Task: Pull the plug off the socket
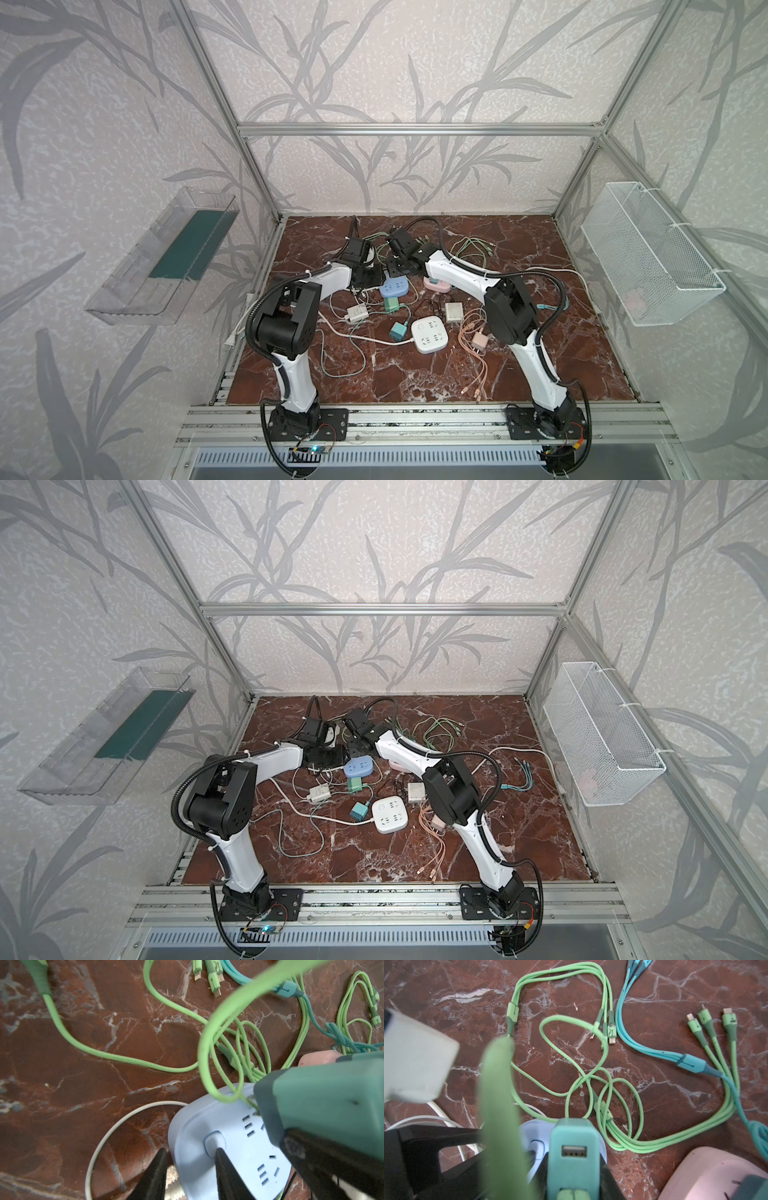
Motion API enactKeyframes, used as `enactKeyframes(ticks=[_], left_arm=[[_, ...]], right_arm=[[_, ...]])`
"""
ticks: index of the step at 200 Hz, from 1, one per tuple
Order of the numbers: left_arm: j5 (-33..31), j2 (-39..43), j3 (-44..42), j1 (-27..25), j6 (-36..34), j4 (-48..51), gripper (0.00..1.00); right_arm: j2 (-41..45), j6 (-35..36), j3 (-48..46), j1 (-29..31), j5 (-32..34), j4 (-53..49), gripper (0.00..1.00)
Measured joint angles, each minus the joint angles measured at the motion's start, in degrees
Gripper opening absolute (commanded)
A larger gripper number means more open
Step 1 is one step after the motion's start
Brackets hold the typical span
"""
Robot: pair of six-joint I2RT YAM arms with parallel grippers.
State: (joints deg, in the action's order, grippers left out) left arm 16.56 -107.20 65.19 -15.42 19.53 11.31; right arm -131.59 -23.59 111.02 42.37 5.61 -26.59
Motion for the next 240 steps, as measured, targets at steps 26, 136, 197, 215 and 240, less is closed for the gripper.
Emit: enactKeyframes(ticks=[26,136,197,215,240], left_arm=[[-0.04,0.70,-0.61,0.00,-0.02,-0.17,0.39],[-0.46,2.19,-2.25,0.13,-0.48,0.07,0.40],[-0.59,3.26,-3.08,0.11,-0.76,1.14,0.41],[-0.63,3.67,-3.30,0.11,-0.94,1.64,0.41],[-0.98,4.72,-4.09,0.11,-1.07,2.27,0.43]], right_arm=[[2.08,-2.32,-5.20,-2.23,-5.81,5.40,0.27],[2.29,-10.16,-6.73,-6.99,-19.69,13.14,0.31],[0.00,-11.13,-1.64,-7.15,-21.07,10.95,0.33],[-1.95,-11.37,0.96,-7.15,-22.36,9.99,0.33],[-4.63,-11.50,4.57,-7.15,-23.58,8.02,0.34]])
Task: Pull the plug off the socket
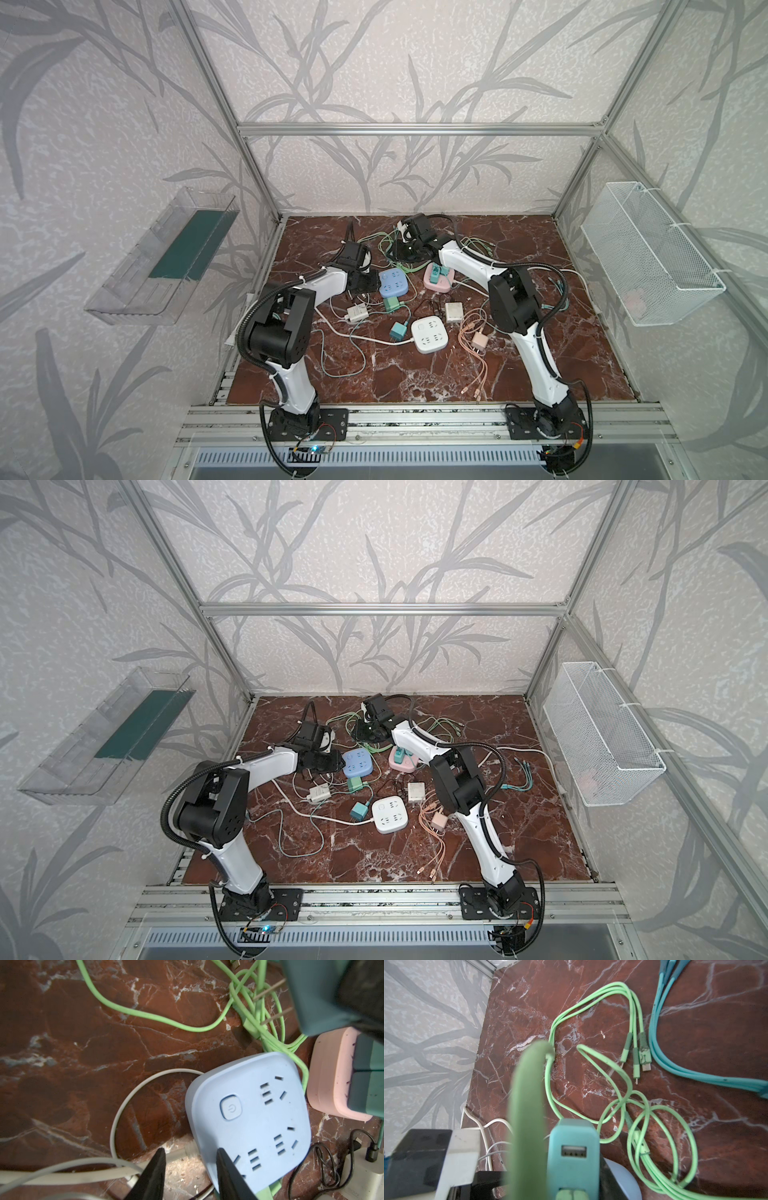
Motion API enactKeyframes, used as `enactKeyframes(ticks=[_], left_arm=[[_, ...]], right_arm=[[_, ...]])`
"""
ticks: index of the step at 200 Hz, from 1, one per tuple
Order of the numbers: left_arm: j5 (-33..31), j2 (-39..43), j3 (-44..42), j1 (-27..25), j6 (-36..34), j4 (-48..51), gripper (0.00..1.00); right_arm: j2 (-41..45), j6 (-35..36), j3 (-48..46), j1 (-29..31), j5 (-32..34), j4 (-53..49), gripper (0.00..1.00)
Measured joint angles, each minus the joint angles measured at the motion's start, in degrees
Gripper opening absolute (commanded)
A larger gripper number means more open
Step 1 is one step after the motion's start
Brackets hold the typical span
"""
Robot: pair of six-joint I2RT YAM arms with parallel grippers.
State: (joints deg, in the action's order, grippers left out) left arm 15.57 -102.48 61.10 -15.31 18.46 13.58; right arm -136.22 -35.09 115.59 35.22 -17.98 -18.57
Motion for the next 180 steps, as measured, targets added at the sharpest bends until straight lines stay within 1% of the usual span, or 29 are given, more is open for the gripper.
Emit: enactKeyframes(ticks=[66,111,148,180], left_arm=[[-0.44,3.17,-1.11,0.00,0.02,0.61,0.49],[-0.52,4.44,-2.27,0.00,0.17,0.11,0.51],[-0.98,6.21,-2.27,0.00,0.33,0.11,0.54],[-1.60,7.52,-2.36,-0.09,0.68,0.09,0.58]], right_arm=[[-2.38,-1.79,1.68,-0.48,-3.10,-2.12,0.37],[-2.40,-2.08,2.40,-0.68,-2.75,-4.68,0.37],[-2.32,-2.14,1.99,-0.68,-2.67,-4.26,0.43],[0.20,-2.14,-4.52,-0.68,-3.41,1.40,0.50]])
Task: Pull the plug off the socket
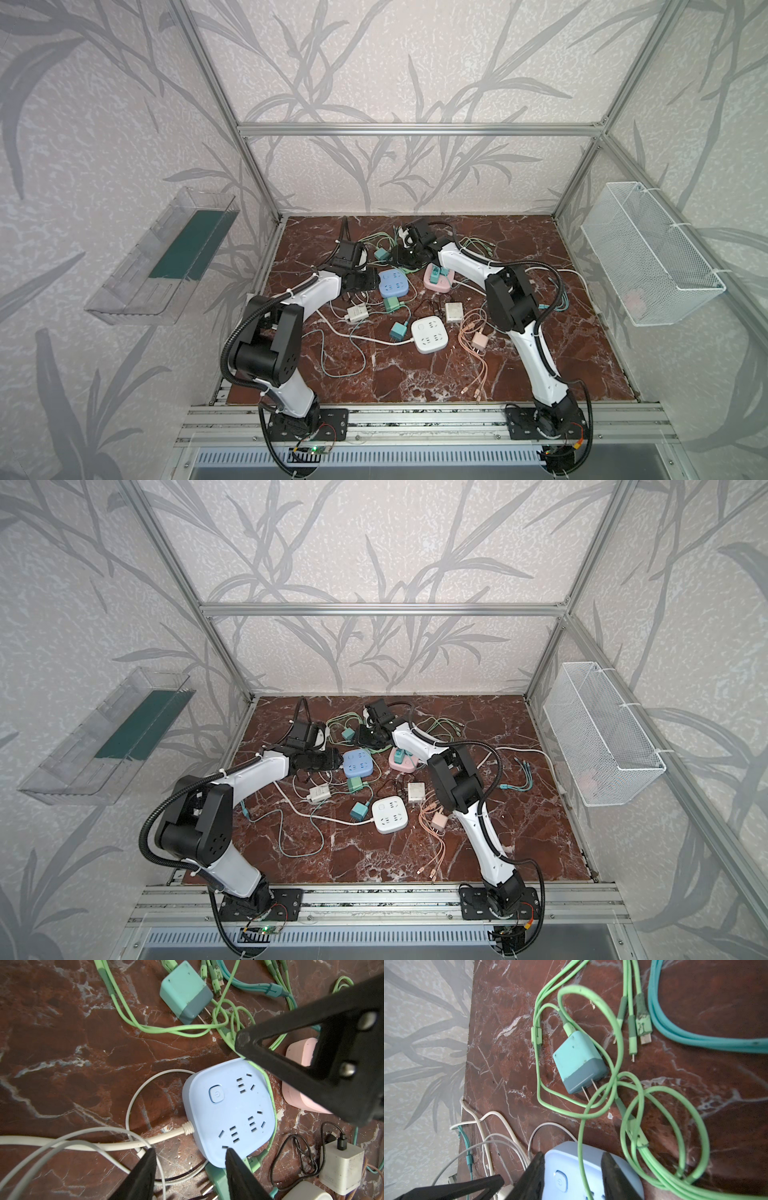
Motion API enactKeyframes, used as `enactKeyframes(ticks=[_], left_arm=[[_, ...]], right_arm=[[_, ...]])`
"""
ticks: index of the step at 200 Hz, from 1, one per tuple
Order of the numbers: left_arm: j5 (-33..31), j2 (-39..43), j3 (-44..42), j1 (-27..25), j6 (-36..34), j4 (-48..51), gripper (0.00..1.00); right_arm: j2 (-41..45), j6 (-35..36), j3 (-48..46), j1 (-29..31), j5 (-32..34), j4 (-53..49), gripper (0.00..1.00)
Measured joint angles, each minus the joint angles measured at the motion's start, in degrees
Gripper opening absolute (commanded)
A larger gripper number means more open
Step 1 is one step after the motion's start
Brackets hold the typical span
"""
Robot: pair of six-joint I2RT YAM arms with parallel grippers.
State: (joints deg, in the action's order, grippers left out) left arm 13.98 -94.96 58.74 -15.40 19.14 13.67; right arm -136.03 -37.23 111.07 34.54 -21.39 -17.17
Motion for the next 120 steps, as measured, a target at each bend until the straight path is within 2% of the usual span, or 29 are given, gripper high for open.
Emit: enactKeyframes(ticks=[66,120], left_arm=[[-3.30,5.11,-2.25,-2.71,0.09,-2.84,0.70],[-9.25,5.95,-2.25,-11.17,-0.33,-6.75,0.75]], right_arm=[[14.49,5.64,-14.80,0.00,0.22,10.49,0.64],[30.16,16.15,-28.44,-0.02,7.10,14.88,0.80]])
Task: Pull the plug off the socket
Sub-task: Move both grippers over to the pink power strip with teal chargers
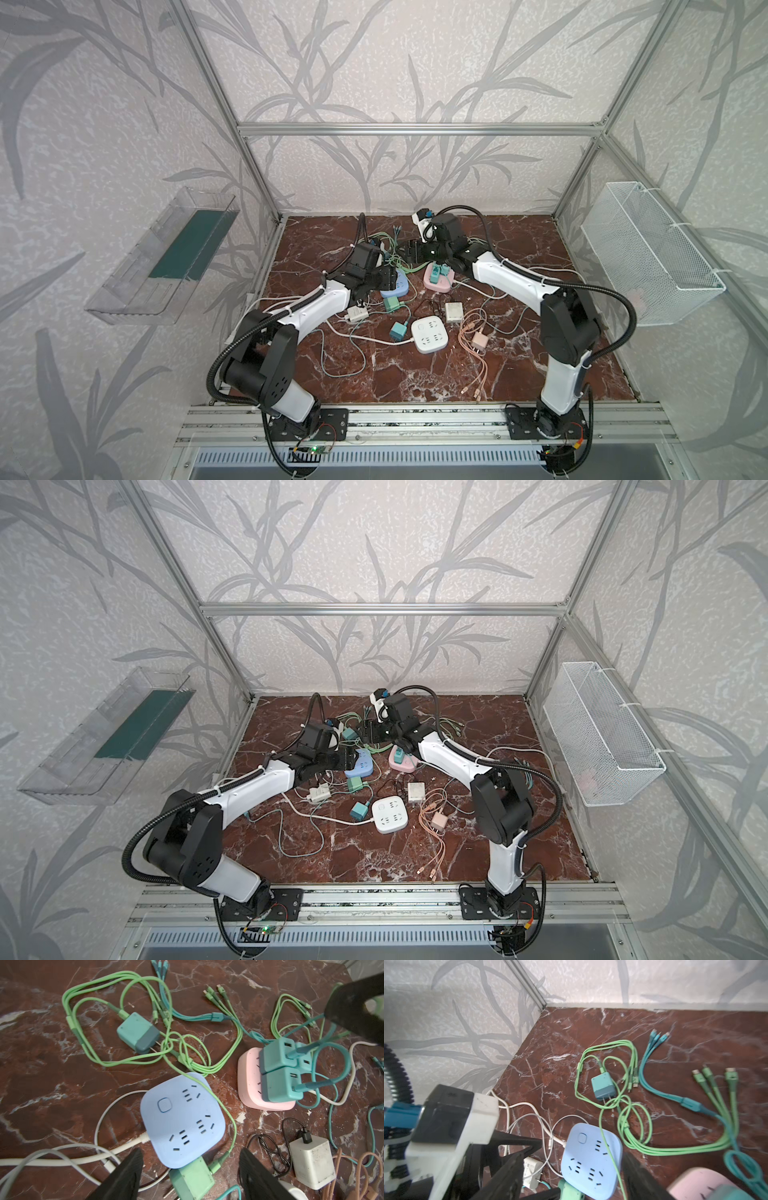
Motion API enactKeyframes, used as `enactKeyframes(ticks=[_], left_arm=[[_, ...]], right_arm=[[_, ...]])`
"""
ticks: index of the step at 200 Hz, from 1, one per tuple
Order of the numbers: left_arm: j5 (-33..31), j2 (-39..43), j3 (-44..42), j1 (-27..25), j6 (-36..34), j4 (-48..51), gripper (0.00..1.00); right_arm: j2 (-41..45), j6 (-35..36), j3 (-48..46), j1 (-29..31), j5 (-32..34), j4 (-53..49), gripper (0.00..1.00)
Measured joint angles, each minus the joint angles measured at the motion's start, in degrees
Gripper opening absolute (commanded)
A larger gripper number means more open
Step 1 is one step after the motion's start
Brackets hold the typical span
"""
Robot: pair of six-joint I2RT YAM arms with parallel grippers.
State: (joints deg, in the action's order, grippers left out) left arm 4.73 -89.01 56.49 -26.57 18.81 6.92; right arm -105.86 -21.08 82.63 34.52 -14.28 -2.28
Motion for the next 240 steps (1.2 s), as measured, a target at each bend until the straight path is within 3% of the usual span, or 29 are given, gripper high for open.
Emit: enactKeyframes(ticks=[45,102,157,240], left_arm=[[-3.65,-0.79,0.17,-5.90,0.24,-3.13,0.78],[-7.76,-7.85,5.81,-11.15,0.20,-3.13,0.79],[-9.38,-15.93,13.86,-15.08,0.31,-1.55,0.78],[-12.39,-24.33,23.74,-16.94,1.51,4.20,0.70]], right_arm=[[10.23,6.23,-13.75,-1.68,8.41,2.67,0.85],[17.84,6.99,-24.94,-10.34,10.73,5.90,0.85],[17.62,0.85,-27.91,-20.24,2.95,7.23,0.64],[9.79,-0.81,-26.14,-22.21,-5.38,3.04,0.56]])
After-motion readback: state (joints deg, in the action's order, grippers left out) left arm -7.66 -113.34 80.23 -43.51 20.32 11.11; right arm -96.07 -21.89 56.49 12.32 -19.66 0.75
